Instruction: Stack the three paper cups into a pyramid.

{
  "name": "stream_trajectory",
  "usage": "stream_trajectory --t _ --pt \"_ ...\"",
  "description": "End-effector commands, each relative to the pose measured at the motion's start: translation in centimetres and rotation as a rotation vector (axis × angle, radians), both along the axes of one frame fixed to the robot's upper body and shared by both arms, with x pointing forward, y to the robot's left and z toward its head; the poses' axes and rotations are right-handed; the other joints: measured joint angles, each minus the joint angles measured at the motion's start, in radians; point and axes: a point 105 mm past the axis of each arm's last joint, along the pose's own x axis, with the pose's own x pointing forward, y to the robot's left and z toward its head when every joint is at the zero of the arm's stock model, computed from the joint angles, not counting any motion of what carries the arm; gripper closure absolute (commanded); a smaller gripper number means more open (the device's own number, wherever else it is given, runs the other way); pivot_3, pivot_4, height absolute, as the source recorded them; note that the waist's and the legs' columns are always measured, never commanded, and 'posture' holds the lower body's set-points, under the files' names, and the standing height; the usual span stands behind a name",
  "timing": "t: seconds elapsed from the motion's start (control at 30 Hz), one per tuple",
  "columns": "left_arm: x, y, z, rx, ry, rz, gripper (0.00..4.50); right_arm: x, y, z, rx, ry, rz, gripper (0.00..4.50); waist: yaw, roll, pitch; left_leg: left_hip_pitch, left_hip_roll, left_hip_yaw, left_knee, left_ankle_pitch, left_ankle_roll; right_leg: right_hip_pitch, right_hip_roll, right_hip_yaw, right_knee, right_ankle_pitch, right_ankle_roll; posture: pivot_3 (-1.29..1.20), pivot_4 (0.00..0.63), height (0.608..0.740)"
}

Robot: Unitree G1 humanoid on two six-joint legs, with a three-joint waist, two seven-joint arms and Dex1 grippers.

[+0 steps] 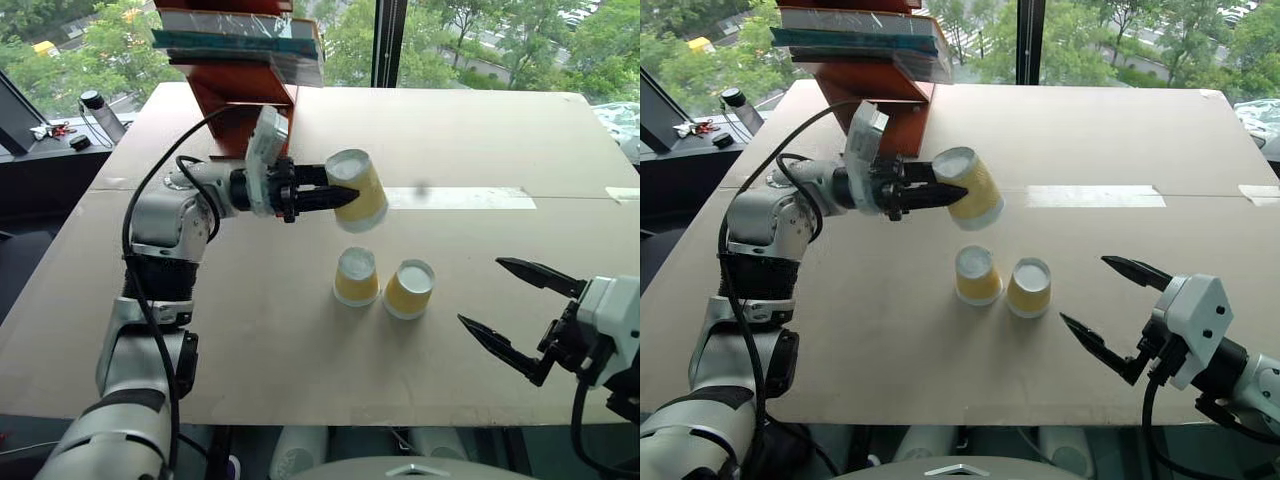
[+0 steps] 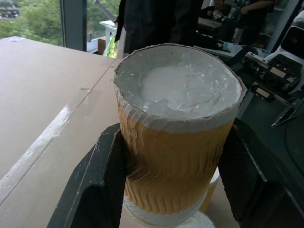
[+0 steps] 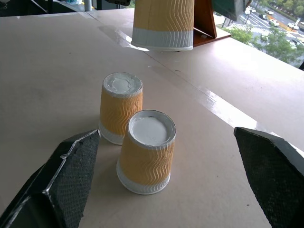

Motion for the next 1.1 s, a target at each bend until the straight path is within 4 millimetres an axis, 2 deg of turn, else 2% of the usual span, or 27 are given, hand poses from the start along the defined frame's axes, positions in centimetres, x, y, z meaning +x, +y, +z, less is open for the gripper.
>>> stream_trajectory --t 0.03,0.13,0.37,0.57,0.6,0.67,0.73,0.77,0.9,1.1 --pt "-1.3 -1.0 1.2 -0.002 -0.054 -0.062 2.24 -0.4 0.0 0.8 -0.007 -0.051 -0.001 0.0 0.0 0.0 0.0 0.0 0.0 0.0 0.0 0.0 0.0 0.0 0.0 0.0 0.0 0.0 0.0 0.0 0.15 0.74" --pt "-2.0 -1.9 -0.4 0.058 -0.09 -0.102 2.24 -1.2 0.0 0.7 -0.004 -0.049 -0.005 0.0 0.0 0.0 0.0 0.0 0.0 0.0 0.0 0.0 0.0 0.0 0.001 0.0 0.0 0.0 0.0 0.0 0.15 0.74" --pt "-1.8 -2.5 -3.3 0.139 -0.12 -0.093 2.24 -1.9 -0.5 0.2 -0.013 -0.037 -0.046 0.0 0.0 0.0 0.0 0.001 0.0 0.001 0.0 0.0 0.0 0.0 0.0 0.001 0.0 0.0 0.0 0.0 0.15 0.74" --pt "-1.5 -2.7 -4.0 0.166 -0.116 -0.084 2.24 -2.1 -0.5 -0.1 -0.012 -0.036 -0.052 0.0 0.0 0.0 0.0 0.001 0.0 0.001 0.0 0.0 0.0 0.0 0.0 0.002 0.0 0.0 0.0 0.0 0.15 0.74" --pt "-1.4 -2.7 -4.0 0.172 -0.115 -0.077 1.56 -2.1 -0.5 -0.1 -0.013 -0.035 -0.053 0.0 0.0 0.0 0.0 0.001 0.0 0.001 0.0 0.0 0.0 0.0 0.0 0.002 0.0 0.0 0.0 0.0 0.15 0.74" --pt "-1.2 -2.6 -4.0 0.183 -0.127 -0.064 1.09 -2.1 -0.5 -0.1 -0.014 -0.035 -0.056 0.0 0.001 0.0 0.0 0.001 0.0 0.001 0.0 0.0 0.0 0.0 0.0 0.001 0.0 0.0 0.0 0.0 0.15 0.74" --pt "-1.2 -2.4 -3.6 0.18 -0.131 -0.058 0.15 -2.1 -0.5 -0.1 -0.014 -0.033 -0.058 0.0 0.001 0.0 0.0 0.001 0.0 0.001 0.0 0.0 0.0 0.0 0.0 0.001 0.0 0.0 0.0 0.0 0.15 0.74" --pt "-1.3 -2.2 -3.4 0.177 -0.131 -0.057 0.02 -2.1 -0.5 -0.2 -0.014 -0.032 -0.058 0.0 0.0 0.0 0.0 0.001 0.0 0.001 0.0 0.0 0.0 0.0 0.0 0.001 0.0 0.0 0.0 0.0 0.15 0.74" --pt "-1.8 -1.0 -2.1 0.134 -0.112 -0.062 0.02 -2.0 -0.6 -0.4 -0.015 -0.026 -0.056 0.0 0.0 0.0 0.0 0.001 0.0 0.001 0.0 0.0 0.0 0.0 0.0 0.001 0.0 0.0 0.0 0.0 0.15 0.74" --pt "-3.6 3.5 -0.8 0.028 0.015 0.004 0.02 -1.3 -1.9 -1.3 -0.017 -0.018 -0.092 0.0 -0.006 0.0 0.0 0.001 0.003 0.001 0.0 0.0 0.0 0.0 0.0 0.002 0.0 0.0 0.0 0.0 0.15 0.74"
